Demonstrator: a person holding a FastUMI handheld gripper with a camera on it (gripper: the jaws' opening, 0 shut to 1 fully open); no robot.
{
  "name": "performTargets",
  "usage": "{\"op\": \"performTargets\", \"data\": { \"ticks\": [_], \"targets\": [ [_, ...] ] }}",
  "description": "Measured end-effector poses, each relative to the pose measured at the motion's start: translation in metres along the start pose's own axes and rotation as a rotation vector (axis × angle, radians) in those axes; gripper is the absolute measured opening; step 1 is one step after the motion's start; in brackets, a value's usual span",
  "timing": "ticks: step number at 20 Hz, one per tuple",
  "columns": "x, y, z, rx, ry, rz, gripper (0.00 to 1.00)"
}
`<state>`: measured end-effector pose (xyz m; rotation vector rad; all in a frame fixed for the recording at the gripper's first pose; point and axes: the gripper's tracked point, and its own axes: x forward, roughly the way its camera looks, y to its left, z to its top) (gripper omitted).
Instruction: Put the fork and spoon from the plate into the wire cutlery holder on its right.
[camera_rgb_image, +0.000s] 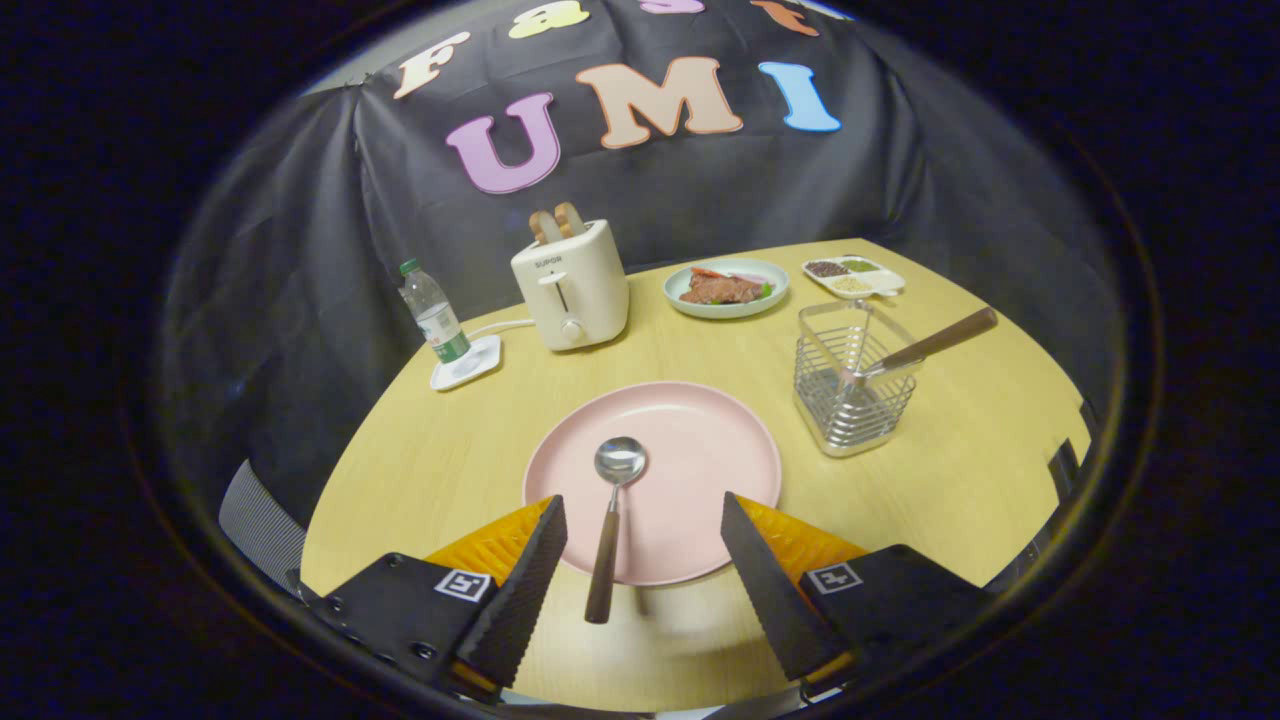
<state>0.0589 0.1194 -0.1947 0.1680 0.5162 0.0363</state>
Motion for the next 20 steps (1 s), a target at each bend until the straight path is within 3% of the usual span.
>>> {"op": "performTargets", "data": {
  "ticks": [8, 14, 20],
  "targets": [
    [0.027, 0.005, -0.026, -0.072, 0.123, -0.04, 0.98],
    [0.036, 0.01, -0.04, -0.097, 0.188, -0.032, 0.72],
    [0.044, 0.008, -0.049, -0.093, 0.243, -0.04, 0.3]
  ]
}}
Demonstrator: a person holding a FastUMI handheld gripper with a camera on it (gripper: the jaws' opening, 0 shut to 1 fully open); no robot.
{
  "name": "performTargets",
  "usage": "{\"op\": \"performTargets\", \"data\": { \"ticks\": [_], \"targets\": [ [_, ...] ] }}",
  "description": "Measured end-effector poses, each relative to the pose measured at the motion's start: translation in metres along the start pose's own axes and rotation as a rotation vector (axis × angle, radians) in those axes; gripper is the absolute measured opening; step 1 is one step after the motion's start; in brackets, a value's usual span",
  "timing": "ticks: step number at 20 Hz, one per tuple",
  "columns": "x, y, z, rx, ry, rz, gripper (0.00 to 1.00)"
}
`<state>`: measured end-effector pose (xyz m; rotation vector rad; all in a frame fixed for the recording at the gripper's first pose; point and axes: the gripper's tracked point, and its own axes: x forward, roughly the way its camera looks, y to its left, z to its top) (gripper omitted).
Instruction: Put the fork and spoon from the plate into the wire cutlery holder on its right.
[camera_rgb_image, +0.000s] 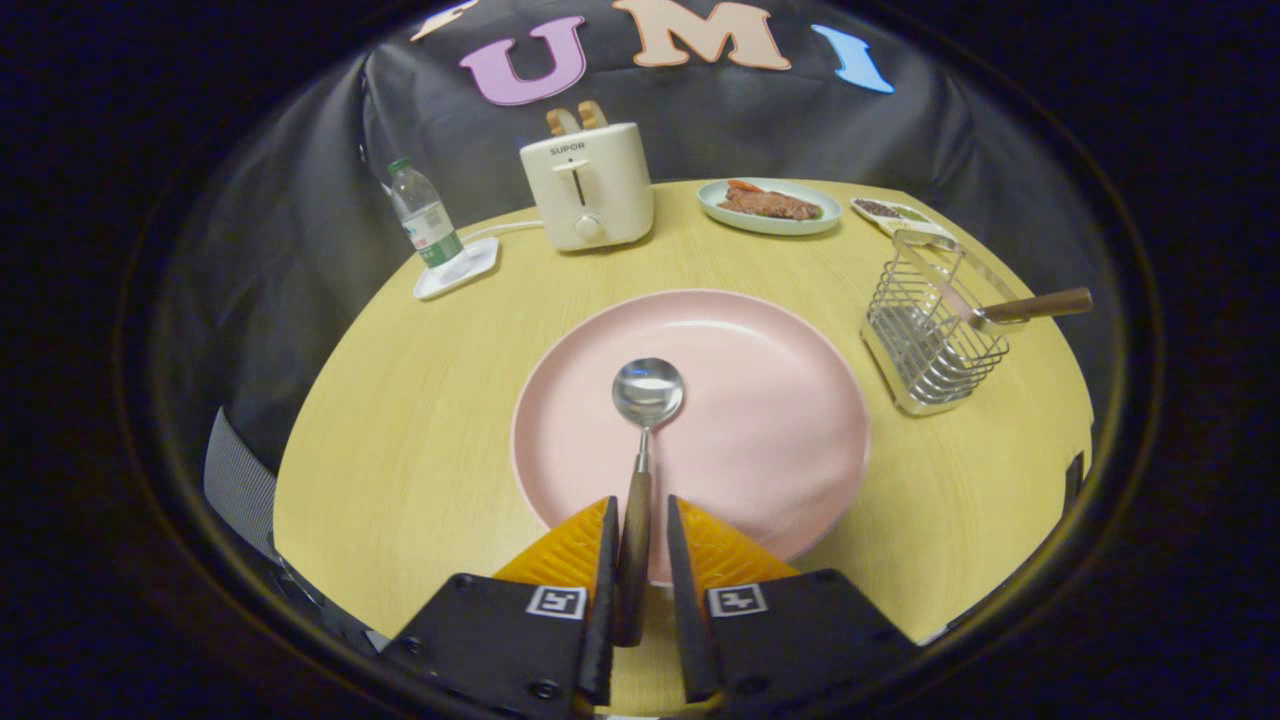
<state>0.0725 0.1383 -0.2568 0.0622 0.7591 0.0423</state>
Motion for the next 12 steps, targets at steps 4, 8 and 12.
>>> {"op": "performTargets", "data": {
  "ticks": [4, 8, 12],
  "targets": [
    [-0.004, -0.006, 0.001, -0.006, 0.001, -0.037, 0.1],
    [-0.014, -0.013, 0.0, -0.013, -0.02, -0.04, 0.03],
    [-0.027, -0.02, 0.004, 0.024, -0.018, -0.025, 0.03]
  ]
}}
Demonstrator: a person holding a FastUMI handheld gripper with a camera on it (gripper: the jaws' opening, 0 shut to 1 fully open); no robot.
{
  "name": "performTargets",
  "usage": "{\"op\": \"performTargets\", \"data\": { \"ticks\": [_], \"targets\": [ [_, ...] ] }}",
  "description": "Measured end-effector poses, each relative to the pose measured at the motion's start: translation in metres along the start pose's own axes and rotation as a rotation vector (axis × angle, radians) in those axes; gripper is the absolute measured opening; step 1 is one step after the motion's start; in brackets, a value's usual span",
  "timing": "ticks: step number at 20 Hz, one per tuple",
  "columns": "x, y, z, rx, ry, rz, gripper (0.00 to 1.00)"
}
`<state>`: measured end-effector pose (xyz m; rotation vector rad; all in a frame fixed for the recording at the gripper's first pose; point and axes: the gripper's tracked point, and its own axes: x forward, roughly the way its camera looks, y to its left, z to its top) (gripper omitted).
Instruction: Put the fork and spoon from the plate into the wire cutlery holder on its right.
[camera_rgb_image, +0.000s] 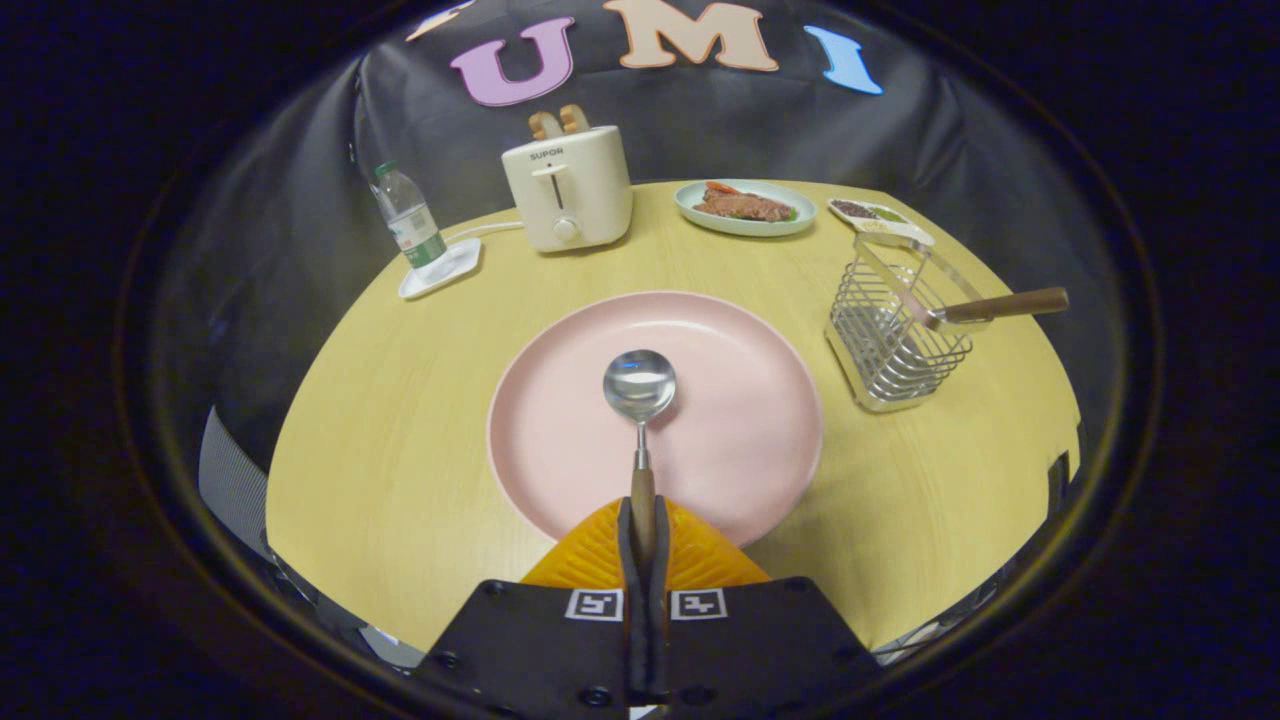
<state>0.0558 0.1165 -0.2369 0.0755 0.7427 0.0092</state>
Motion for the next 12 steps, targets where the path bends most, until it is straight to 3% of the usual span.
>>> {"op": "performTargets", "data": {
  "ticks": [12],
  "targets": [
    [-0.072, -0.068, 0.051, 0.04, -0.056, -0.022, 0.03]
  ]
}}
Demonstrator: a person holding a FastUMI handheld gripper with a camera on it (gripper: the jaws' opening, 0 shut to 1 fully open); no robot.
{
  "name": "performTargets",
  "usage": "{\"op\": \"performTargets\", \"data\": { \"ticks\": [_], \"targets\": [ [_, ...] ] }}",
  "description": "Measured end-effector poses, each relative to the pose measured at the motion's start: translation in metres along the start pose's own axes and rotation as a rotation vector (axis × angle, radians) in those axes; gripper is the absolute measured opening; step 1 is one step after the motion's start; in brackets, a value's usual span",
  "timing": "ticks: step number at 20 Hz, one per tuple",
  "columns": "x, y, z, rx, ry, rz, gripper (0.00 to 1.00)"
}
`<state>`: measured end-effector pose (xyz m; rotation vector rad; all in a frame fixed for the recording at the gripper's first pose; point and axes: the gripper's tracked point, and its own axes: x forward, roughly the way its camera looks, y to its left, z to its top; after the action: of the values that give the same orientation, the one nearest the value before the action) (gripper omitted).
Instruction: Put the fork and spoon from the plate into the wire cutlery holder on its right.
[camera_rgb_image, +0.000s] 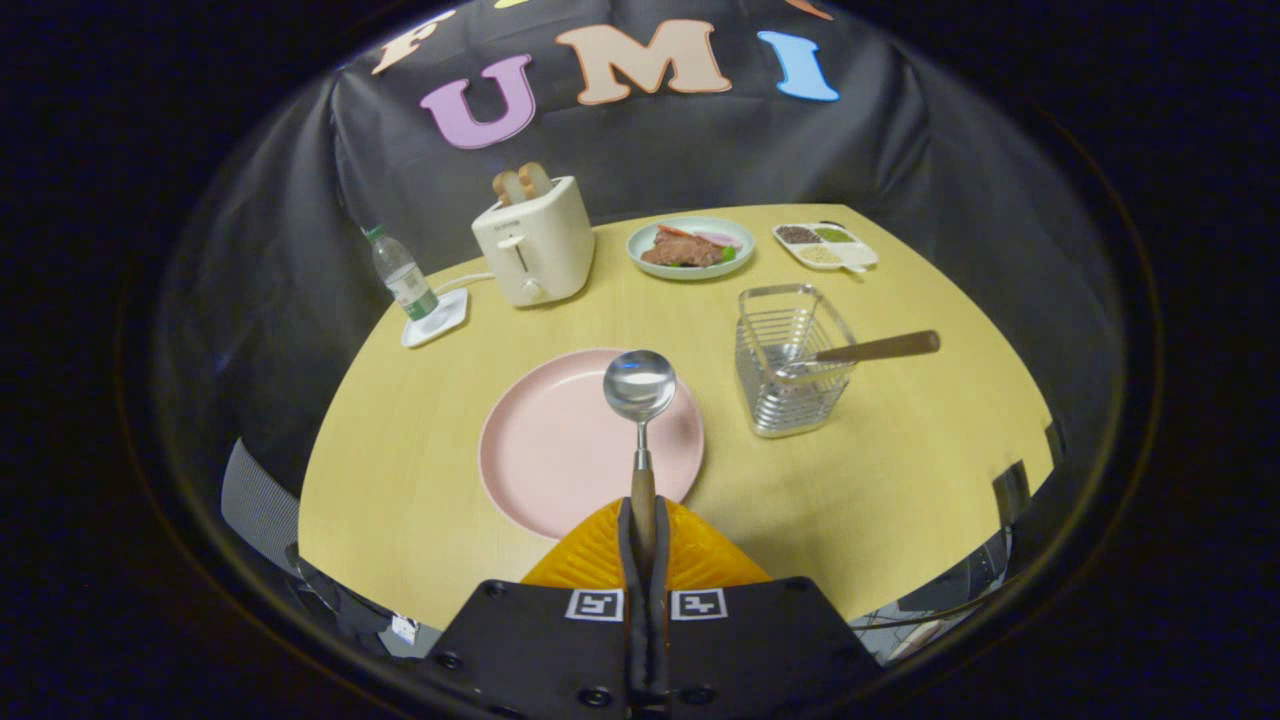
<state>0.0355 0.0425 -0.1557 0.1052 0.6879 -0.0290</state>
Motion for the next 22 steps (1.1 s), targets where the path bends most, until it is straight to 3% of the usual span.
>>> {"op": "performTargets", "data": {
  "ticks": [9, 22],
  "targets": [
    [0.003, -0.081, 0.041, -0.02, 0.028, -0.129, 0.03],
    [0.027, -0.084, 0.04, -0.112, 0.381, -0.103, 0.04]
  ]
}}
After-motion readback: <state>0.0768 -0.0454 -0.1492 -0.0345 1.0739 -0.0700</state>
